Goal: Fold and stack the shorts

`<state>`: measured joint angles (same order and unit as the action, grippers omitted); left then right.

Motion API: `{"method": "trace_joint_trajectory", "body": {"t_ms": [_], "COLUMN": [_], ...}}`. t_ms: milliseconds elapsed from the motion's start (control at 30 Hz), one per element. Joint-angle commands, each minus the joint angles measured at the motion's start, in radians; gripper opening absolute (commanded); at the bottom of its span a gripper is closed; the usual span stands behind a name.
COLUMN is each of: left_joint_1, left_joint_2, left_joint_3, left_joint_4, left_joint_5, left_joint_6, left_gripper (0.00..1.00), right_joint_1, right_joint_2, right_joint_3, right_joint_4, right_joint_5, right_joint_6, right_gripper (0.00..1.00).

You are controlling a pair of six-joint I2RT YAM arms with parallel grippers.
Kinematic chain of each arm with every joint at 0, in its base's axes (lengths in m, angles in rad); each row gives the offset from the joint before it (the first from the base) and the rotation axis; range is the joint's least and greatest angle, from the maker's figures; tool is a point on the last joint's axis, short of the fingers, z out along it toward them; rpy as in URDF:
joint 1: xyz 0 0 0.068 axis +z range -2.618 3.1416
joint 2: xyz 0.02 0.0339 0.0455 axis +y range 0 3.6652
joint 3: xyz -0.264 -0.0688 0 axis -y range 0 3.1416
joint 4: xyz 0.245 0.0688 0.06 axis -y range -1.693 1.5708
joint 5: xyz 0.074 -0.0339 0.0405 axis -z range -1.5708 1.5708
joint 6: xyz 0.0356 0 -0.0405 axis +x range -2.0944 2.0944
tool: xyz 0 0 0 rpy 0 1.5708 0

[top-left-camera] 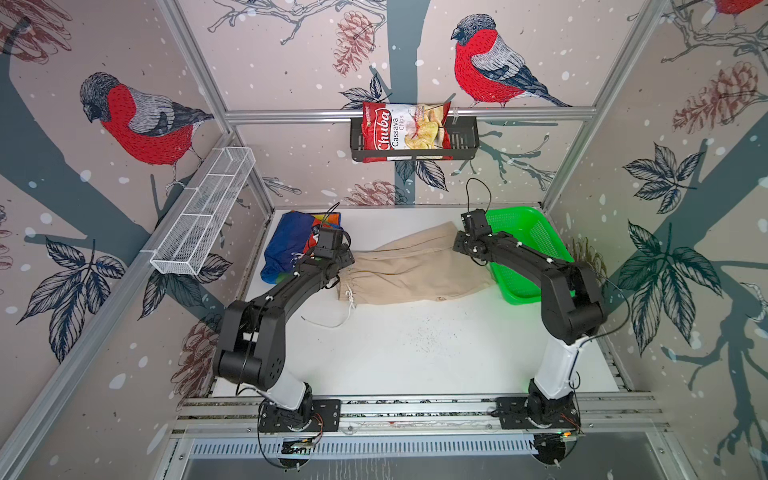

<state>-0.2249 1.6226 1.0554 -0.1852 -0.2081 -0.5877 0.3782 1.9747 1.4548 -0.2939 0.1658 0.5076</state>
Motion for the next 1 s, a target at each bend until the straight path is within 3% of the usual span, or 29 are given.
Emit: {"method": "trace_joint_trajectory", "body": {"t_ms": [0,167,333,433,500,633,700,967], "left_joint_1": [0.009,0.012,0.015,0.015,0.015,0.015,0.015,0.018], "left_joint_2": [0.055,0.127,0.193,0.230,0.253,0.282,0.289,0.200], "left_joint_3": [0.029,0.066,0.101,0.125,0.143,0.167,0.178,0.187], "left_joint_4": [-0.014,0.001,0.015,0.018,0.014,0.005,-0.006,-0.037], "left_joint_5": [-0.009,0.006,0.045,0.055,0.060,0.065,0.068,0.061], "left_joint_6": [-0.004,-0.001,-0.003,-0.001,0.001,-0.002,-0.001,0.004], "left_gripper": [0.75,0.75,0.69,0.61,0.47,0.03,0.00,0.00], "right_joint_1": [-0.018,-0.053,-0.081,-0.094,-0.100,-0.104,-0.104,-0.104], "right_joint_2": [0.109,0.259,0.343,0.359,0.363,0.360,0.357,0.297], "right_joint_3": [0.117,0.259,0.332,0.340,0.345,0.347,0.356,0.401], "right_joint_4": [-0.057,-0.077,-0.073,-0.044,-0.032,-0.013,-0.013,-0.044], "right_joint_5": [-0.059,-0.118,-0.174,-0.209,-0.227,-0.247,-0.253,-0.231], "right_joint_6": [-0.023,-0.003,0.018,0.025,0.029,0.035,0.034,0.012], "right_gripper": [0.54,0.55,0.55,0.40,0.21,0.05,0.01,0.00]}}
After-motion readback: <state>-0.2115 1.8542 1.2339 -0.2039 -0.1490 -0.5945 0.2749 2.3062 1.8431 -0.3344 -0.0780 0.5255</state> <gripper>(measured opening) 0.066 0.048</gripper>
